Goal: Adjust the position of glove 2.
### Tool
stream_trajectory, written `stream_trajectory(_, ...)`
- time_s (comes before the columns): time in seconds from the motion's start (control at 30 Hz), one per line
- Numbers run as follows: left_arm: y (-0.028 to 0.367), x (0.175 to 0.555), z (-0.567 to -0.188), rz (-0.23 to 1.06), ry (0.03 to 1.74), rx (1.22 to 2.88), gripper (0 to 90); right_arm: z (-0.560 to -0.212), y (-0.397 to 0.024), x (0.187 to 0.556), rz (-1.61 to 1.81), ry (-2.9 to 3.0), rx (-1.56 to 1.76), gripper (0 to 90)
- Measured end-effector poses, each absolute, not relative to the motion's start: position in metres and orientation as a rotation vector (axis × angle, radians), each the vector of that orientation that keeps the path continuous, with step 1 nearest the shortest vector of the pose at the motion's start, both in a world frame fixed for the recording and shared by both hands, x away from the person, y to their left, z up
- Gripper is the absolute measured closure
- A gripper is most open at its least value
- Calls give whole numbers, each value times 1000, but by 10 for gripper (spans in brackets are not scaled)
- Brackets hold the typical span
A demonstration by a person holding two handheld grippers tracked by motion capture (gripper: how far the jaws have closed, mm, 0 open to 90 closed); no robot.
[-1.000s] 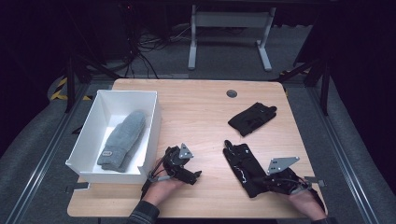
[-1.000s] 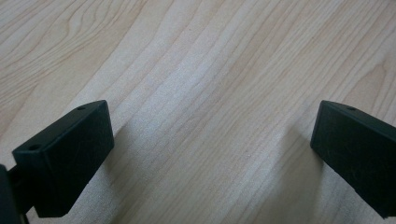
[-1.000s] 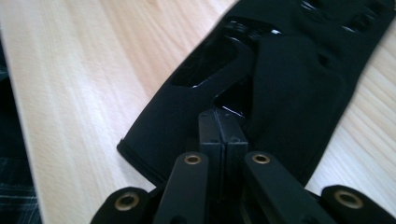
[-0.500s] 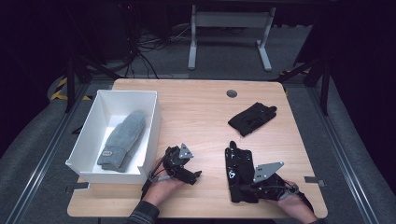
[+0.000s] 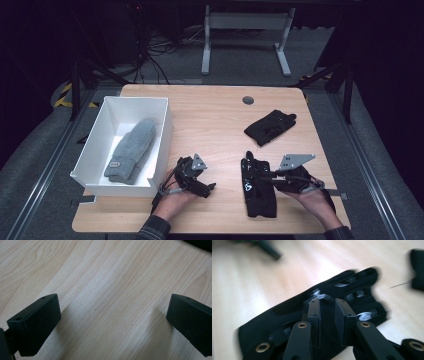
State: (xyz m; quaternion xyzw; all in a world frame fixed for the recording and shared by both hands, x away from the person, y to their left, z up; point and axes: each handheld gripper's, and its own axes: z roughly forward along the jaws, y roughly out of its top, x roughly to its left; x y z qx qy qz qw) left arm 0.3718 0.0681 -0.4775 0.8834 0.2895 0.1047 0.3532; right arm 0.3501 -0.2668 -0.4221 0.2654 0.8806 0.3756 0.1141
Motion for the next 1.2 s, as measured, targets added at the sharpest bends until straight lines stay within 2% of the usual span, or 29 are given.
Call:
stream_trajectory(0.3, 68, 372, -478, 275, 750, 2281, 0, -418, -268, 406, 1071, 2496, 869, 714)
stream_trajectory(0.6, 68, 372, -477, 271, 746, 2286, 0, -433, -257, 469, 1025, 2446, 980, 703)
stream_trajectory(1.0, 68, 372, -477, 271, 745, 2288, 0, -443, -249, 499, 970, 2457, 1001, 696)
stream_trajectory(1.07, 68, 372, -477, 271, 744, 2289, 0, -446, -247, 501, 955, 2454, 1005, 707)
stream_trajectory(1.2, 68, 371, -477, 272, 745, 2289, 0, -450, -246, 502, 922, 2450, 1010, 818)
